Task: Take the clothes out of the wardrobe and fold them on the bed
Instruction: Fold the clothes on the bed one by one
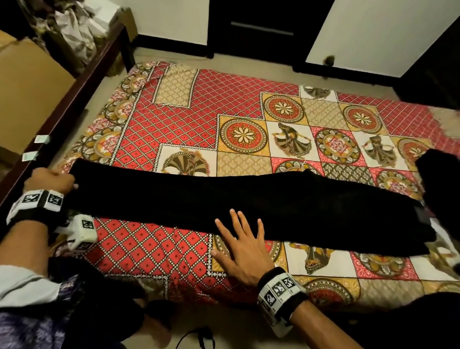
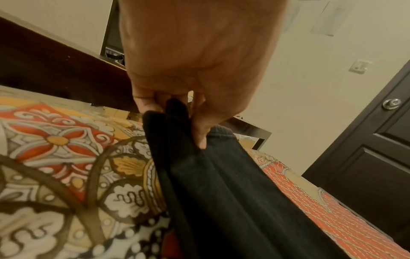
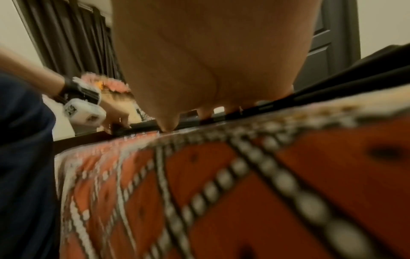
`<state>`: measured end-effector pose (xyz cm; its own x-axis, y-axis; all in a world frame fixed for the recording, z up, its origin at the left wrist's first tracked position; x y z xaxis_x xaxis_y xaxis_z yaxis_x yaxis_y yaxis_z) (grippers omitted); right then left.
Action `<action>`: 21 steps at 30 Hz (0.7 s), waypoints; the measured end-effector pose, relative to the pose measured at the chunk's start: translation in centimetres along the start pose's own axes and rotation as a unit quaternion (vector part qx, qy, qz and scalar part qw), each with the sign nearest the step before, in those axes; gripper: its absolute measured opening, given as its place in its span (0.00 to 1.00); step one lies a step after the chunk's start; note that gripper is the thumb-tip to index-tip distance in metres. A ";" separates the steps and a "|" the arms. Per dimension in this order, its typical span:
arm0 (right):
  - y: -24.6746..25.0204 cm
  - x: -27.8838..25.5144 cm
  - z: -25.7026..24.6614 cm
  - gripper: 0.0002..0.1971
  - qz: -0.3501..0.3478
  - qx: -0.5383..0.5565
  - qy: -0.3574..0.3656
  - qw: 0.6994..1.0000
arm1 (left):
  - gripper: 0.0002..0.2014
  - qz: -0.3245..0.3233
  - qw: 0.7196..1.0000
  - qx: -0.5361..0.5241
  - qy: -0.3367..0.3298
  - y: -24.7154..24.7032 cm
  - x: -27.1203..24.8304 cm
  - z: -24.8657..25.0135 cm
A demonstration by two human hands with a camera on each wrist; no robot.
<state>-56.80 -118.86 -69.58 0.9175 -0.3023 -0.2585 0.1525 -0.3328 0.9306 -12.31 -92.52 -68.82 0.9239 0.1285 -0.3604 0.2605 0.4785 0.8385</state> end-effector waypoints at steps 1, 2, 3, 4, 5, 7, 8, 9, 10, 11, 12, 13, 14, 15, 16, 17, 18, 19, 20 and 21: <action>0.0 -0.1 0.0 0.38 -0.004 0.008 0.003 1.000 | 0.16 0.002 1.000 0.015 0.006 -0.4 0.4 -0.4; 0.3 -0.1 0.1 0.37 -0.006 0.028 0.007 1.000 | 0.16 -0.020 0.999 0.036 -0.002 -1.4 0.8 -0.4; 1.0 -0.2 0.5 0.36 -0.001 0.057 0.007 0.998 | 0.15 -0.039 0.997 0.063 -0.030 -2.2 1.0 -0.2; 2.2 -0.1 1.4 0.35 0.020 0.084 0.001 0.996 | 0.16 -0.046 0.996 0.061 -0.048 -3.0 1.7 0.0; 3.8 -0.1 3.1 0.35 0.057 0.099 -0.017 0.993 | 0.18 -0.030 0.997 0.041 -0.051 -2.8 1.1 0.7; 7.1 0.2 8.2 0.35 0.124 0.076 -0.077 0.986 | 0.28 0.045 0.994 0.063 -0.076 -2.0 0.9 2.4; 8.6 0.5 10.9 0.34 0.143 0.051 -0.109 0.982 | 0.32 0.061 0.990 0.074 -0.102 -2.3 1.8 3.0; 10.1 0.8 13.6 0.33 0.155 0.030 -0.142 0.977 | 0.35 0.050 0.986 0.109 -0.117 -2.7 1.5 4.2; 11.5 1.0 16.2 0.31 0.167 0.013 -0.168 0.972 | 0.36 0.035 0.977 0.135 -0.161 -3.4 1.1 5.8; 12.6 1.6 18.2 0.28 0.175 -0.003 -0.181 0.968 | 0.34 0.016 0.963 0.155 -0.219 -3.8 -0.8 7.8; 13.4 2.2 19.8 0.27 0.173 -0.019 -0.177 0.969 | 0.32 -0.009 0.950 0.150 -0.272 -4.7 -1.8 9.2; 13.9 3.2 20.7 0.28 0.158 -0.033 -0.157 0.974 | 0.31 -0.028 0.932 0.166 -0.322 -5.7 -3.2 10.2; 13.9 4.1 21.3 0.28 0.137 -0.044 -0.132 0.981 | 0.31 -0.056 0.912 0.173 -0.367 -6.8 -4.4 11.1; 13.8 5.0 21.8 0.27 0.113 -0.056 -0.113 0.986 | 0.33 -0.079 0.904 0.183 -0.379 -8.1 -4.8 11.1; 13.6 5.6 22.2 0.24 0.095 -0.073 -0.106 0.987 | 0.33 -0.095 0.904 0.193 -0.370 -9.1 -4.8 10.7; 13.5 6.2 22.8 0.19 0.084 -0.086 -0.110 0.987 | 0.32 -0.101 0.913 0.193 -0.346 -9.7 -3.5 9.9; 13.4 6.6 23.4 0.14 0.084 -0.092 -0.118 0.985 | 0.31 -0.101 0.925 0.186 -0.316 -10.2 -1.8 8.6; 13.4 6.9 24.1 0.10 0.091 -0.088 -0.132 0.983 | 0.33 -0.101 0.938 0.181 -0.279 -9.9 -1.4 7.9; 13.4 7.1 24.9 0.08 0.103 -0.073 -0.149 0.981 | 0.39 -0.101 0.945 0.161 -0.267 -10.5 0.6 6.6; 13.3 7.2 25.6 0.07 0.121 -0.050 -0.167 0.977 | 0.41 -0.118 0.950 0.133 -0.257 -10.7 1.6 6.0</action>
<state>-57.59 -148.33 -65.65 0.7622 -0.6422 -0.0815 -0.0039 -0.1304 0.9915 -11.91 -102.65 -75.91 0.8279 -0.4291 -0.3612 0.4757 0.1961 0.8574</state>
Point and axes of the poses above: each hand's wrist, its own x-axis towards the middle knuckle, its own y-axis out of the back of the hand, z = x × y, the point moved 8 cm from there along x, towards the middle knuckle, and after that the axes turned 6 degrees about y, right-handed, at the moved point
